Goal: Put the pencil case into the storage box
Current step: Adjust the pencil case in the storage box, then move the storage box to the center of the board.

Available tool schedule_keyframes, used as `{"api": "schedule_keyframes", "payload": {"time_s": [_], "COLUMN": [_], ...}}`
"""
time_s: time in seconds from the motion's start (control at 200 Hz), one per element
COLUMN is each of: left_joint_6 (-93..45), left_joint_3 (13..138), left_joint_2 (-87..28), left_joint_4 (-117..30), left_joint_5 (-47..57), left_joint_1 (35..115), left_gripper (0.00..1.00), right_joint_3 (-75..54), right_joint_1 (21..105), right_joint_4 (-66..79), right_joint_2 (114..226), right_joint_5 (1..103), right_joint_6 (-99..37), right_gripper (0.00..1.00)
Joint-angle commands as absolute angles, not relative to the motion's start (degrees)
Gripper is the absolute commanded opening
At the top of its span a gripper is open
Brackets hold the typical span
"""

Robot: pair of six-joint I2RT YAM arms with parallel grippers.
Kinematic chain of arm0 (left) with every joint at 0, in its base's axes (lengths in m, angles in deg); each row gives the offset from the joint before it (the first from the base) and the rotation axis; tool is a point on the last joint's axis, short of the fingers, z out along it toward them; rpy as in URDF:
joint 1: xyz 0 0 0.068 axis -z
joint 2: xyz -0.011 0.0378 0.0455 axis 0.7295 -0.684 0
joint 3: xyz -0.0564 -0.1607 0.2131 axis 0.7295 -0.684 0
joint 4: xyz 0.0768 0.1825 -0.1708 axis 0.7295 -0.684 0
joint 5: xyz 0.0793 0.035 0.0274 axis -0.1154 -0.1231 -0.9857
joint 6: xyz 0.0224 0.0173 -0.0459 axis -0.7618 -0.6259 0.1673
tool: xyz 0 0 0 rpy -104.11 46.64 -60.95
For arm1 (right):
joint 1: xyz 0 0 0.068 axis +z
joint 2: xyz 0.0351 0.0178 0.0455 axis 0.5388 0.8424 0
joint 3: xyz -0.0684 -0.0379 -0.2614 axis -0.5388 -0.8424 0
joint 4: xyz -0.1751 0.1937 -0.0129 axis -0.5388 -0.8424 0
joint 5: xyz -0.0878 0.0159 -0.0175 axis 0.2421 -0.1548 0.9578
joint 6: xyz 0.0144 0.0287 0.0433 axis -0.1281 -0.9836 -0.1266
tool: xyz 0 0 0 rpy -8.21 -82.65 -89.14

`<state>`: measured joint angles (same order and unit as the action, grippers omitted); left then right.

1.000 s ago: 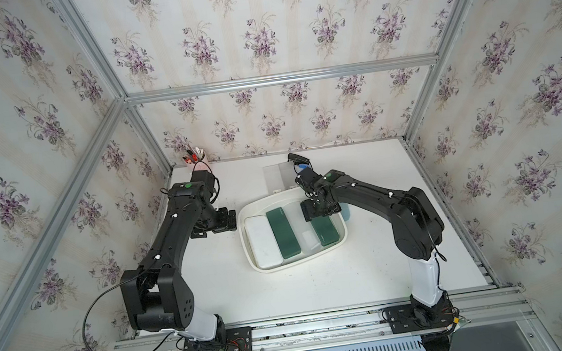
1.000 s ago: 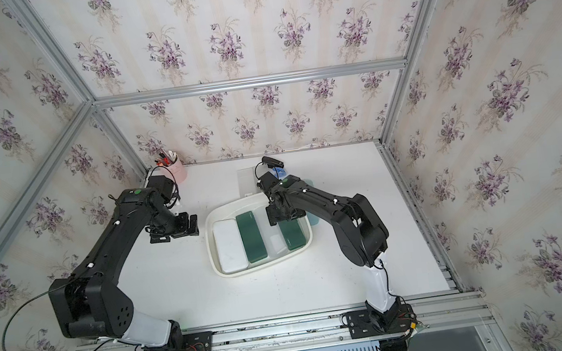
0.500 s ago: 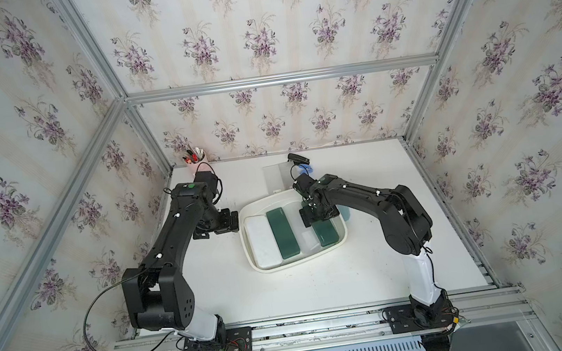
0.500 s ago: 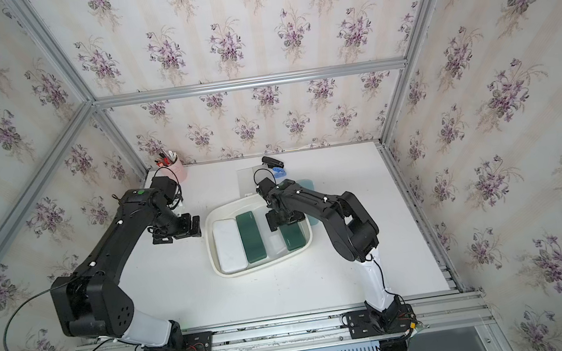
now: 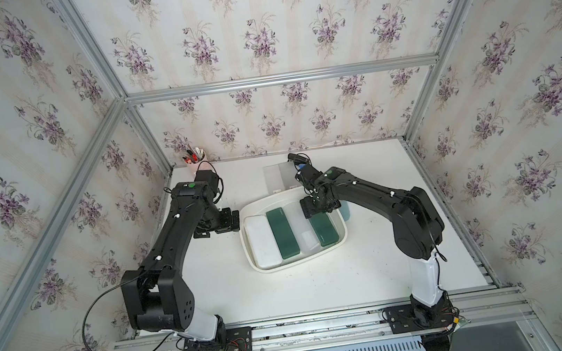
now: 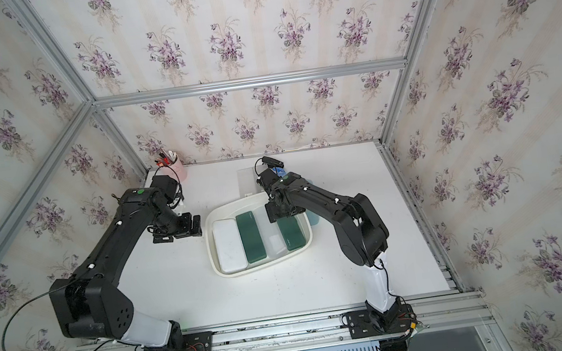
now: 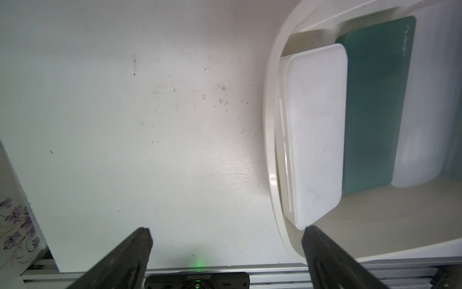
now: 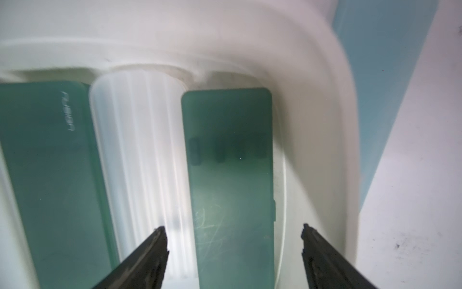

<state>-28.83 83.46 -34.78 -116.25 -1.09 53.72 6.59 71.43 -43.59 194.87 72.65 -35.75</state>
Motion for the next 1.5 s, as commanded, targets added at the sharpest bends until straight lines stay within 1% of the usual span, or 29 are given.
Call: {"api": "schedule_keyframes", "payload": {"time_s": [0.0,0.14,0.265,0.285,0.335,0.45,0.694,0.844,1.049,1.059,1.079,1.124,1.259,1.279,1.319,1.354,1.439,1.494], "left_joint_6": [-28.9,-27.3,-26.5,-26.5,-26.3,-25.1,-24.0,-24.2,-24.1,-24.0,-24.1,-24.0,-23.5,-23.4,-23.2,-23.1,-23.0,-23.0], "left_joint_3": [85.9,89.8,93.5,93.9,94.5,94.2,93.8,94.5,93.8,93.7,93.7,93.8,93.8,93.7,93.4,93.1,92.4,92.2], "left_joint_2": [-35.4,-37.4,-40.2,-40.7,-41.7,-43.3,-44.4,-44.4,-42.7,-42.6,-42.4,-41.9,-40.4,-40.1,-39.6,-39.0,-38.4,-38.4], "left_joint_4": [-118.3,-118.7,-119.3,-119.3,-119.2,-117.9,-117.1,-117.7,-118.1,-118.1,-118.2,-118.4,-119.3,-119.5,-119.7,-119.7,-119.7,-120.1], "left_joint_5": [0.6,4.2,4.6,4.7,5.0,7.5,6.8,5.4,3.1,2.9,2.7,2.1,0.5,0.2,-0.1,-0.4,-0.5,-0.5], "left_joint_1": [55.6,57.4,59.6,59.8,60.4,60.6,60.7,60.7,60.6,60.6,60.5,60.4,59.9,59.8,59.6,59.5,59.3,59.2], "left_gripper": [0.99,0.99,0.99,0.99,0.99,1.00,1.00,1.00,0.99,0.99,0.99,0.99,0.99,0.99,0.99,0.99,0.99,0.99], "right_joint_3": [7.3,7.0,4.1,3.7,2.7,2.5,-2.9,-5.7,-6.1,-6.1,-6.2,-6.2,-3.6,-2.9,-1.5,0.1,3.6,5.8], "right_joint_1": [71.4,69.1,64.2,61.6,59.2,56.8,57.7,60.1,63.0,64.7,65.3,65.3,64.2,61.8,60.3,59.1,56.3,55.1], "right_joint_4": [-45.4,-45.9,-43.2,-42.3,-40.5,-39.4,-33.8,-31.1,-30.5,-30.6,-30.7,-31.3,-34.9,-35.3,-36.2,-37.0,-37.1,-36.8], "right_joint_2": [192.6,191.2,190.5,190.4,190.6,192.7,191.6,190.4,190.6,190.6,190.4,189.9,189.5,189.8,190.8,192.5,196.9,199.5], "right_joint_5": [75.1,76.1,76.4,75.9,74.6,73.2,65.4,62.5,62.0,62.1,62.4,63.4,69.3,70.1,71.5,72.5,73.2,73.3], "right_joint_6": [-37.3,-37.8,-37.3,-37.2,-36.5,-34.2,-36.2,-39.7,-44.0,-44.2,-44.5,-44.9,-43.4,-42.9,-41.5,-40.1,-37.0,-35.4], "right_gripper": [0.86,0.86,0.86,0.86,0.86,0.83,0.74,0.73,0.72,0.72,0.72,0.73,0.84,0.86,0.92,0.95,0.99,1.00]}}
